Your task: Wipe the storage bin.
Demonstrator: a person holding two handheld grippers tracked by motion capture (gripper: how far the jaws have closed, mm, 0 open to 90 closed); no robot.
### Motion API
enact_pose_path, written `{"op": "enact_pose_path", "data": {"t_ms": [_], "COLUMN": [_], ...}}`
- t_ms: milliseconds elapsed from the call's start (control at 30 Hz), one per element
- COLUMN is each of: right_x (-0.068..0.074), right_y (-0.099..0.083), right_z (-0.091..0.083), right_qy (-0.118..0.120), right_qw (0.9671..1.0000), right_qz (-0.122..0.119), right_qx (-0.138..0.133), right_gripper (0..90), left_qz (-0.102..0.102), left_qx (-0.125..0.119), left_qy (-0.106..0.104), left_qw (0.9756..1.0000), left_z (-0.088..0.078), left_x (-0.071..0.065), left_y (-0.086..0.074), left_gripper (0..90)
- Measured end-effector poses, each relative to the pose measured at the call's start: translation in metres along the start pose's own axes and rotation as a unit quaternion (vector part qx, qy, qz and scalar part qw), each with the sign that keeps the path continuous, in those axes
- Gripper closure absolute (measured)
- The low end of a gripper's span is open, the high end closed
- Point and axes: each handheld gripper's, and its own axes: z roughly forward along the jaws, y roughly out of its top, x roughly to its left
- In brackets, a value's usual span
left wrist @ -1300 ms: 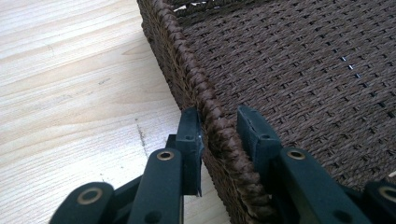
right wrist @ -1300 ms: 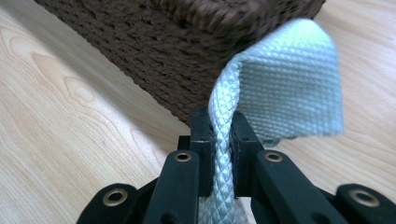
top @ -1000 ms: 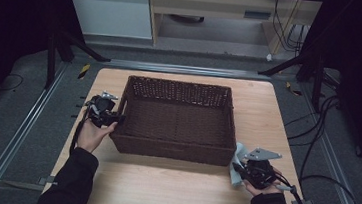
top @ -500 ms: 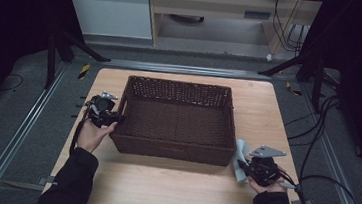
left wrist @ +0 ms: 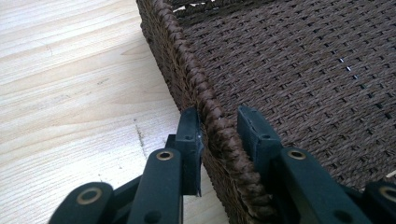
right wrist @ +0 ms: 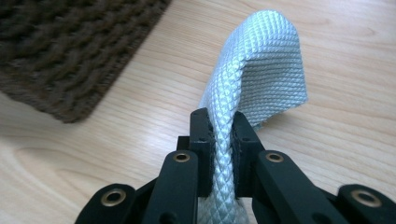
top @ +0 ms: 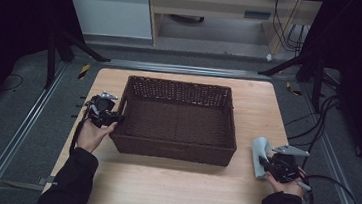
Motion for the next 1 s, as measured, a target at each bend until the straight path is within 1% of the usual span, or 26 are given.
{"op": "enact_pose_path", "data": {"t_ms": [67, 133, 167, 233, 333, 400, 500, 600, 767, 867, 900, 933, 967, 1000], "right_x": [-0.004, -0.004, -0.005, -0.006, -0.005, -0.004, -0.004, -0.003, -0.001, 0.004, 0.004, 0.009, 0.009, 0.013], "right_y": [-0.002, -0.003, -0.005, -0.006, -0.006, -0.007, -0.006, -0.003, 0.004, 0.017, 0.017, 0.027, 0.027, 0.035], "right_z": [0.003, 0.003, 0.007, 0.010, 0.011, 0.012, 0.010, 0.006, 0.002, -0.003, -0.003, -0.007, -0.007, -0.009], "right_qy": [-0.003, -0.002, -0.003, -0.003, -0.004, -0.009, -0.015, -0.022, -0.027, -0.024, -0.024, -0.020, -0.020, -0.014], "right_qw": [1.0000, 0.9999, 0.9999, 0.9998, 0.9998, 0.9998, 0.9998, 0.9997, 0.9994, 0.9988, 0.9988, 0.9982, 0.9982, 0.9977], "right_qz": [0.006, 0.009, 0.010, 0.007, 0.005, 0.000, 0.000, -0.003, -0.005, -0.013, -0.013, -0.019, -0.019, -0.025], "right_qx": [0.003, 0.005, 0.013, 0.018, 0.019, 0.018, 0.009, -0.006, -0.020, -0.040, -0.040, -0.052, -0.052, -0.061], "right_gripper": [82.6, 82.5, 82.1, 81.4, 78.3, 73.9, 68.2, 64.2, 60.1, 58.4, 58.4, 58.0, 58.0, 57.9], "left_qz": [0.000, 0.000, 0.000, 0.000, 0.000, 0.000, 0.000, -0.001, -0.001, -0.001, -0.001, -0.001, -0.001, -0.002], "left_qx": [0.000, 0.000, 0.000, 0.000, 0.000, 0.000, 0.000, 0.001, 0.002, 0.003, 0.003, 0.004, 0.004, 0.004], "left_qy": [0.000, 0.000, 0.000, 0.000, 0.000, 0.000, 0.000, 0.000, 0.000, -0.001, -0.001, -0.001, -0.001, -0.003], "left_qw": [1.0000, 1.0000, 1.0000, 1.0000, 1.0000, 1.0000, 1.0000, 1.0000, 1.0000, 1.0000, 1.0000, 1.0000, 1.0000, 1.0000], "left_z": [0.000, 0.000, 0.000, 0.000, 0.000, 0.000, 0.000, 0.000, 0.000, 0.000, 0.000, 0.000, 0.000, 0.000], "left_x": [0.000, 0.000, 0.000, 0.000, 0.000, 0.000, 0.000, 0.000, 0.000, 0.000, 0.000, 0.000, 0.000, 0.001], "left_y": [0.000, 0.000, 0.000, 0.000, 0.000, 0.000, 0.000, 0.000, 0.000, 0.000, 0.000, 0.000, 0.000, 0.000], "left_gripper": [70.3, 70.3, 70.3, 70.2, 70.2, 70.2, 70.2, 70.2, 70.2, 70.2, 70.2, 70.2, 70.2, 70.2]}}
